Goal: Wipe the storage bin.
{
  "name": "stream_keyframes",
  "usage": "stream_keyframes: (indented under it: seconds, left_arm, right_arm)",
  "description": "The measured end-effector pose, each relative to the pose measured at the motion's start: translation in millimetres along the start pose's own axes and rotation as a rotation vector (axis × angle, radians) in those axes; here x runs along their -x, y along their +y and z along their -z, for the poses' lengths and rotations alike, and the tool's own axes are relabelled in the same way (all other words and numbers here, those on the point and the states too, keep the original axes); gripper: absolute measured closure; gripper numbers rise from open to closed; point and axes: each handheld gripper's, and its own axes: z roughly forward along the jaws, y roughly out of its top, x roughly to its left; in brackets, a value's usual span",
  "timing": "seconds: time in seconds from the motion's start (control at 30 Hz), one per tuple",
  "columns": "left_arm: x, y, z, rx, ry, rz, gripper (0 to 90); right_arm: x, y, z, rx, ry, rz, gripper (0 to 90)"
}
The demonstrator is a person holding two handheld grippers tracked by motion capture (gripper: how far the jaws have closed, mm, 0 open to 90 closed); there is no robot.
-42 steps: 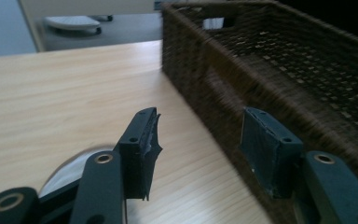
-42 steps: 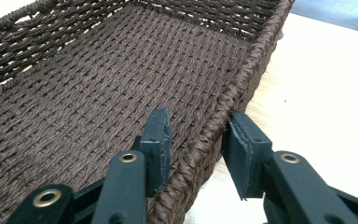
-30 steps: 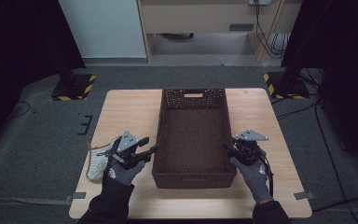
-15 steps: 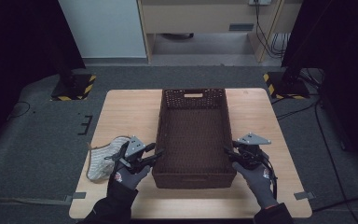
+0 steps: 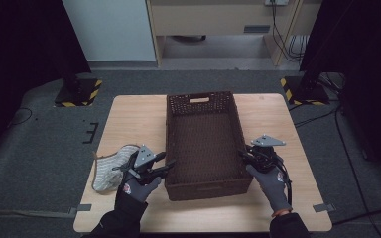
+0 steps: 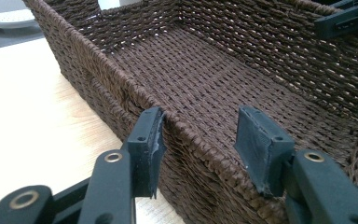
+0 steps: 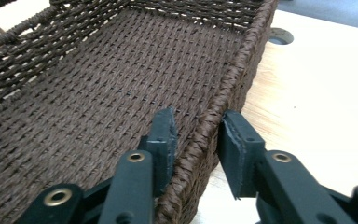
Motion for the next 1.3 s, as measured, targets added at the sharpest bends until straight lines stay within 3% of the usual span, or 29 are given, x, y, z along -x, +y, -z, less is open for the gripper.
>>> stream_keyframes:
  seconds: [0.17, 0.27, 0.43, 0.5, 0.63, 0.83, 1.03, 1.13, 1.23, 1.3]
  left_arm:
    - [4.8, -2.2, 1.4, 0.011, 0.004, 0.012, 50.7]
    - [10.8, -4.0, 2.4, 0.02, 0.02, 0.022, 50.7]
    - [15.2, -1.9, 3.7, 0.014, 0.025, -0.002, 50.2]
    - [11.4, 1.8, 4.8, 0.024, 0.008, 0.005, 49.8]
    - [-1.9, 8.0, 8.4, 0.041, 0.035, 0.021, 47.8]
    - [-19.6, 16.6, 7.7, 0.052, 0.044, 0.032, 47.0]
    - [-22.0, 13.0, -12.2, 0.03, 0.014, 0.047, 46.5]
    - [-20.9, 11.8, -16.9, 0.024, 0.0, 0.042, 46.6]
    - [-18.8, 10.9, -19.0, 0.018, -0.01, 0.04, 49.1]
    - [-16.5, 10.9, -18.6, 0.02, 0.006, 0.032, 49.4]
  right_arm:
    - [-0.4, 1.4, 11.4, 0.037, -0.015, 0.009, 48.8]
    - [0.3, -2.0, 18.6, 0.03, -0.001, 0.005, 49.0]
    - [0.1, -10.7, 25.7, -0.007, 0.004, -0.005, 53.1]
    - [-1.3, -12.4, 24.9, -0.019, 0.017, -0.013, 56.7]
    - [-2.0, -10.2, 24.0, -0.035, 0.041, -0.02, 66.0]
    - [3.1, -6.9, 19.3, -0.034, 0.049, 0.006, 68.9]
    - [10.7, -4.1, 14.8, -0.036, 0.073, 0.001, 69.1]
    - [9.5, -3.7, 14.9, -0.032, 0.051, 0.016, 64.8]
    - [9.5, -4.5, 17.0, -0.021, 0.008, -0.005, 54.0]
    - [8.8, -5.7, 21.2, -0.013, 0.007, -0.025, 50.9]
